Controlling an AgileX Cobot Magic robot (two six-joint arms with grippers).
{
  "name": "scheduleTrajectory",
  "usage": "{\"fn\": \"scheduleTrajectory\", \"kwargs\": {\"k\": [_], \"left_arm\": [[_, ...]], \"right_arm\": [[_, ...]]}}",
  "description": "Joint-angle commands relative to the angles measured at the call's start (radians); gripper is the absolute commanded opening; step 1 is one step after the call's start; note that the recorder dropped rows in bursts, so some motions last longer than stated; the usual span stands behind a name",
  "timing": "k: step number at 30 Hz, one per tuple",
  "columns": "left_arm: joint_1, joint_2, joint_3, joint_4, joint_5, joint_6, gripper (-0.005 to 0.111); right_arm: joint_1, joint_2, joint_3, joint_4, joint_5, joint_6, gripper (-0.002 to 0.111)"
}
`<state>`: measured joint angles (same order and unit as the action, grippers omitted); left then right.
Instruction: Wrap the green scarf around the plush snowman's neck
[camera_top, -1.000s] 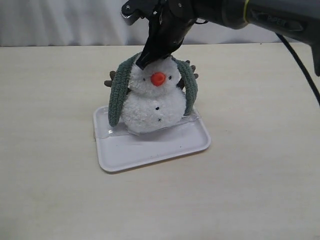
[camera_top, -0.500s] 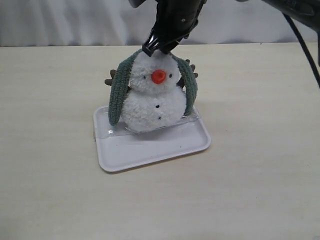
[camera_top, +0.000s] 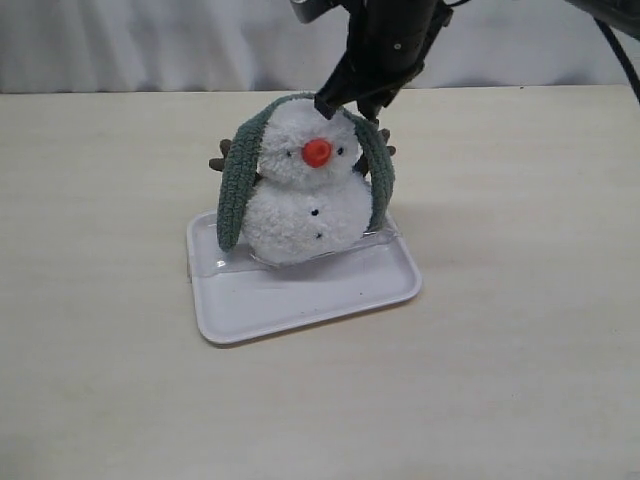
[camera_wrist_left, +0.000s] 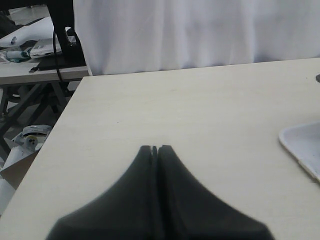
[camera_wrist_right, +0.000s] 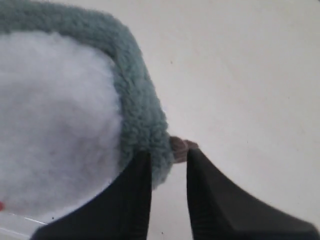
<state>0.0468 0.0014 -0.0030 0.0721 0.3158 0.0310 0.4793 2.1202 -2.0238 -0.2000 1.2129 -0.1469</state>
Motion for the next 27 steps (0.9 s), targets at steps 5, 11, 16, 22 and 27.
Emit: {"fn": "scheduleTrajectory", "kwargs": {"k": [5,11,16,22,27], "left_arm": [[-0.006,-0.001,0.003,0.002,-0.007,-0.002,0.0],[-0.006,-0.001,0.003,0.002,-0.007,-0.002,0.0],[-0.006,-0.001,0.003,0.004,-0.007,-0.002,0.0],[-0.006,-0.001,0.003,0.004,-0.007,-0.002,0.0],[-0.006,-0.001,0.003,0.004,-0.007,-0.002,0.0]], "right_arm": [[-0.034,-0.009,0.083,-0.083,-0.055,0.04,0.004],[-0.034,0.012,0.083,0.05,-0.094,-0.002,0.004],[-0.034,0.037,0.085,0.062,-0.057,-0.002,0.004],[-0.034,0.039,0.085,0.147,-0.019,-0.05,0.004],[-0.034,0.04,0.085,0.187,0.008,-0.051,0.004]]}}
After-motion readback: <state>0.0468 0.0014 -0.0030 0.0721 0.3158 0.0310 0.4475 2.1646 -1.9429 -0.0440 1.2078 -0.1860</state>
